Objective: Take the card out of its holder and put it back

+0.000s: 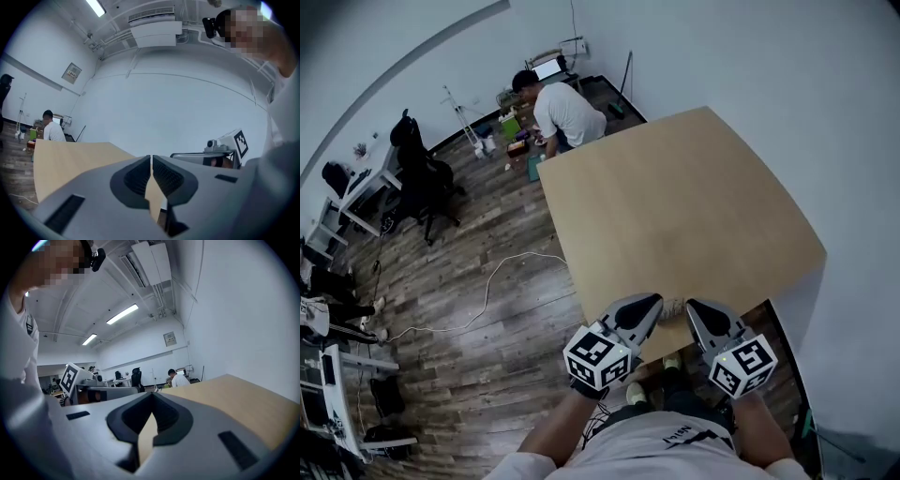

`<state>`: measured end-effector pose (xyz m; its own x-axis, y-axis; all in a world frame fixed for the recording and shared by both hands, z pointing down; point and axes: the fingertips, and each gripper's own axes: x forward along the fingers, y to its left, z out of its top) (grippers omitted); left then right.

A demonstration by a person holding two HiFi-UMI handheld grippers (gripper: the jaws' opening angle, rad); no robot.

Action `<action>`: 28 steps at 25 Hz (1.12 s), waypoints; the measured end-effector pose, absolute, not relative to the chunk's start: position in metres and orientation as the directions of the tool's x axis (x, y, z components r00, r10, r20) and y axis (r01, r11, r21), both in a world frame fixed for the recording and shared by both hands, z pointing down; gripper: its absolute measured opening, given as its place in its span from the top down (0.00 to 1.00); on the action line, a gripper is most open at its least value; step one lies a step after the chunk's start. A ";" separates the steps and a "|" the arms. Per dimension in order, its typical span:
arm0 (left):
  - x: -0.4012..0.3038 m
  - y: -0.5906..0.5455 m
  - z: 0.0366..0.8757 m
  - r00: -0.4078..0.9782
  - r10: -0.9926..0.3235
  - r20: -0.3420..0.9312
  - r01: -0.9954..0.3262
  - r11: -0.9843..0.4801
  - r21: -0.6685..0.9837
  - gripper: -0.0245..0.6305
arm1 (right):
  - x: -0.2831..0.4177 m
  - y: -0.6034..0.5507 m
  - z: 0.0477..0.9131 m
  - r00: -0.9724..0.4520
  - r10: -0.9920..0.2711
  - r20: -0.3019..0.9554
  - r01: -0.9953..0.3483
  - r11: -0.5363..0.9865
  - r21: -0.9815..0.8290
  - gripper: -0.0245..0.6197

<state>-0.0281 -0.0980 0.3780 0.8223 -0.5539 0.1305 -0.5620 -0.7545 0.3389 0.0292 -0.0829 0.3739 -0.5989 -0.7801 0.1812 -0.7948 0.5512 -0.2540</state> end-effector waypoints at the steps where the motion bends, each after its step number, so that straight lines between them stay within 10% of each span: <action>1: -0.031 -0.097 0.372 0.816 -0.565 0.126 -0.571 -0.749 0.338 0.92 | 0.027 -0.085 0.366 -0.599 -0.782 0.171 -0.795 0.555 -0.246 0.94; 28: -0.040 -0.079 0.314 0.791 -0.607 0.080 -0.599 -0.739 0.309 0.92 | 0.007 -0.081 0.310 -0.594 -0.798 0.103 -0.801 0.574 -0.170 0.94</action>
